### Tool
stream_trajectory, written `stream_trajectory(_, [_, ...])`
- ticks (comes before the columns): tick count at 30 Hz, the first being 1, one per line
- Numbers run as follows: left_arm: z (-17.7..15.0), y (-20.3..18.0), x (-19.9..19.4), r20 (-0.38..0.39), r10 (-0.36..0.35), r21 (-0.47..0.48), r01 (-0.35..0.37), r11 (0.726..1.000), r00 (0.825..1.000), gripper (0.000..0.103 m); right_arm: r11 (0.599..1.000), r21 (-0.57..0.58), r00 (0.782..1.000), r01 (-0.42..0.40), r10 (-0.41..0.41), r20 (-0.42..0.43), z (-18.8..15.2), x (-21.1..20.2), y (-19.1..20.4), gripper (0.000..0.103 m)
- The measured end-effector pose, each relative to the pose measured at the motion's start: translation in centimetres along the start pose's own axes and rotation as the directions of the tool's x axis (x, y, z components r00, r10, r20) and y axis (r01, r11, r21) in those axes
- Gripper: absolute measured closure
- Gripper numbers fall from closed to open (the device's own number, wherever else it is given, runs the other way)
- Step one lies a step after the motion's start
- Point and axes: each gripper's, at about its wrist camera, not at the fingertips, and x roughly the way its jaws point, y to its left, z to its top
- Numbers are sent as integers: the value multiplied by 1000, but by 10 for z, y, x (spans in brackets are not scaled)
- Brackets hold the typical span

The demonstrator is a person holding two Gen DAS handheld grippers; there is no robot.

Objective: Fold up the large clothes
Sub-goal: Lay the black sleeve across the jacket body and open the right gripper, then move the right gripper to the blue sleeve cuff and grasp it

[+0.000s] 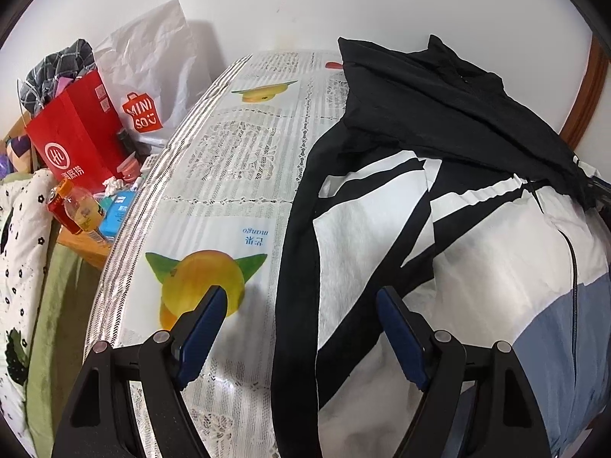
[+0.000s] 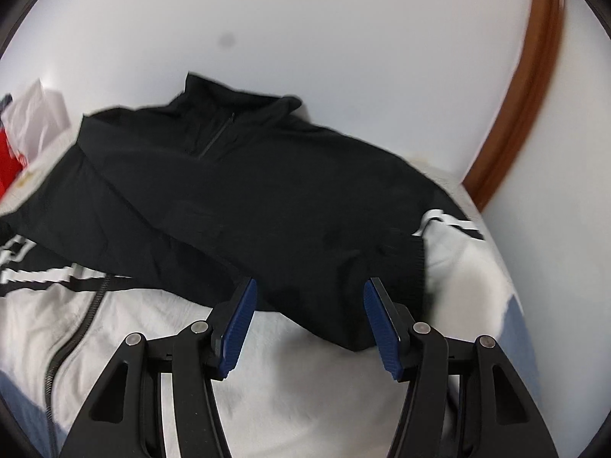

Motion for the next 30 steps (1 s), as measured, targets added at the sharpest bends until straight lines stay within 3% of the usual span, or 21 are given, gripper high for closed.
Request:
stream_trajectory(5, [-1, 3, -1, -1, -6, -10, 6, 1000, 1000, 24, 994, 17, 988, 106, -103, -119, -7, 49, 2, 46])
stream_trajectory(10, [-3, 7, 2, -2, -2, -17, 2, 1000, 1000, 24, 995, 47, 985, 91, -83, -154, -8, 47, -1, 45])
stream_trajectory(14, [-6, 9, 1, 1, -18, -14, 18, 1000, 1000, 24, 998, 55, 993, 21, -14, -116, -16, 9, 1, 41])
stream_trajectory(21, [-17, 11, -12, 5, -55, -9, 55, 998, 998, 26, 995, 98, 997, -13, 20, -72, -55, -58, -6, 39])
stream_trajectory(30, [-43, 6, -40, 31, -74, 19, 73, 997, 997, 26, 968, 235, 993, 91, -69, -100, -143, -119, -55, 38])
